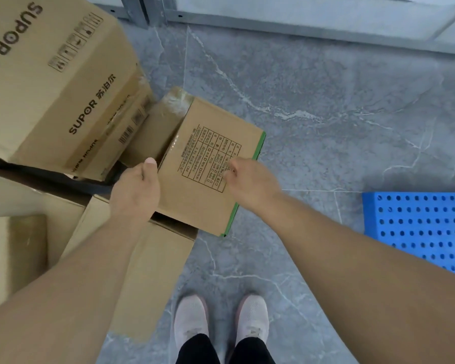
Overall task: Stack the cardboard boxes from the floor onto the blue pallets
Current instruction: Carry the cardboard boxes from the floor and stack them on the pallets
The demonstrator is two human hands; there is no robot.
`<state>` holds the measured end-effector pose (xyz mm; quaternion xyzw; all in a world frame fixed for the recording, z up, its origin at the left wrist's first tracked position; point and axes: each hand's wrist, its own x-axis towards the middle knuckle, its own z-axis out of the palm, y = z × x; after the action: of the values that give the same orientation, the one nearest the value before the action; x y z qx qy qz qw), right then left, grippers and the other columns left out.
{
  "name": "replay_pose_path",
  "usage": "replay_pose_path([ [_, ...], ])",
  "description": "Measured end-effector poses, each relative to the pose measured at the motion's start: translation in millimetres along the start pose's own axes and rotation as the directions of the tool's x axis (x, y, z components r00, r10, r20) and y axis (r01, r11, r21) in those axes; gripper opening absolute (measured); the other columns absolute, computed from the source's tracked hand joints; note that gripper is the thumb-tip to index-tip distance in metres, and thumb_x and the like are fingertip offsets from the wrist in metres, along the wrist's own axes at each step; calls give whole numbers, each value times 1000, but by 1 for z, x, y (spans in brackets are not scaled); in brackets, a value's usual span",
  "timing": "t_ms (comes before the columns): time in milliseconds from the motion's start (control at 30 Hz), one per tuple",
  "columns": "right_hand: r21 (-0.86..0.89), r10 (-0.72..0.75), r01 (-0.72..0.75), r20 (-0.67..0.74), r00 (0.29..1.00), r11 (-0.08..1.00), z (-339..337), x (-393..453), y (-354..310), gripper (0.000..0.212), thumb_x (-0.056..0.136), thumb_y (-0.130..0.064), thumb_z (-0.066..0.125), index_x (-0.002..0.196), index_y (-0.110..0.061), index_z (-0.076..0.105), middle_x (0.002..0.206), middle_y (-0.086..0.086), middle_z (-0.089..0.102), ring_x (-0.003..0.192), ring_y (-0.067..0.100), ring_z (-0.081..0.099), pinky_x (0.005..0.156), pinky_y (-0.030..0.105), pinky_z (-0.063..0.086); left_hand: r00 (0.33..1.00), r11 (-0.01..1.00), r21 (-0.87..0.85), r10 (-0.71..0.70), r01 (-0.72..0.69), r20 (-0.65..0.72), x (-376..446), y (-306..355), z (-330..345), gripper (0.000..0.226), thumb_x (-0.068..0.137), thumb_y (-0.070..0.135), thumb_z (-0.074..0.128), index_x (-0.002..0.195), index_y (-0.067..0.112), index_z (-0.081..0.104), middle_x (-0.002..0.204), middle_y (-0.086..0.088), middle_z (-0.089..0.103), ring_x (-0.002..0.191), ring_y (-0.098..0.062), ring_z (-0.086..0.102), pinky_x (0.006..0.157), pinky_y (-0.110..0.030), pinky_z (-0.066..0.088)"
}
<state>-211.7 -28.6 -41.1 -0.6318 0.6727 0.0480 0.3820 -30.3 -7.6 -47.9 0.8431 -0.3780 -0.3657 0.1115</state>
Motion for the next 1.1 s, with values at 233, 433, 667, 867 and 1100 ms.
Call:
replay_pose_path([
  [233, 47, 207, -205, -47, 977, 978, 0, -8, 45, 54, 94, -56, 28, 112, -14, 57, 113, 13, 60, 106, 32, 54, 83, 39, 42, 932, 977, -63, 215, -206, 290, -27, 10, 39, 26, 92, 25, 50, 112, 22, 67, 116, -7, 60, 104, -22, 56, 98, -27, 39],
  [433, 237, 405, -385, -41, 913, 892, 1, -23, 95, 71, 88, -67, 27, 132, -14, 45, 128, 7, 55, 117, 29, 51, 84, 38, 37, 885, 969, -32, 237, -245, 401, -40, 4, 70, 53, 87, 34, 58, 138, 31, 42, 138, 1, 40, 126, -15, 41, 106, -29, 31],
  [667, 579, 494, -430, 54, 868, 692, 13, -20, 142, 45, 89, -38, 52, 127, -16, 46, 118, 4, 57, 108, 25, 55, 95, 43, 46, 908, 982, 186, -105, 31, 405, 2, -22, 99, 97, 80, 43, 68, 149, 13, 8, 155, -7, 18, 139, -26, 26, 110, -39, 26],
  [867, 719, 553, -410, 42, 832, 562, 19, -25, 177, 4, 88, -12, 55, 86, -13, 59, 98, 8, 62, 85, 20, 59, 77, 32, 50, 892, 990, -112, -29, 89, 450, 3, -13, 129, 45, 87, 25, 63, 129, 19, 50, 121, 1, 54, 113, -23, 50, 92, -36, 41],
  [1100, 862, 532, -445, 265, 804, 243, -18, -66, 194, 22, 95, -23, 47, 115, -28, 54, 101, -4, 62, 90, 19, 60, 73, 44, 50, 875, 987, -151, 121, -56, 469, -20, 47, 106, 12, 88, 37, 59, 88, 27, 64, 80, 9, 65, 77, -7, 57, 65, -23, 41],
])
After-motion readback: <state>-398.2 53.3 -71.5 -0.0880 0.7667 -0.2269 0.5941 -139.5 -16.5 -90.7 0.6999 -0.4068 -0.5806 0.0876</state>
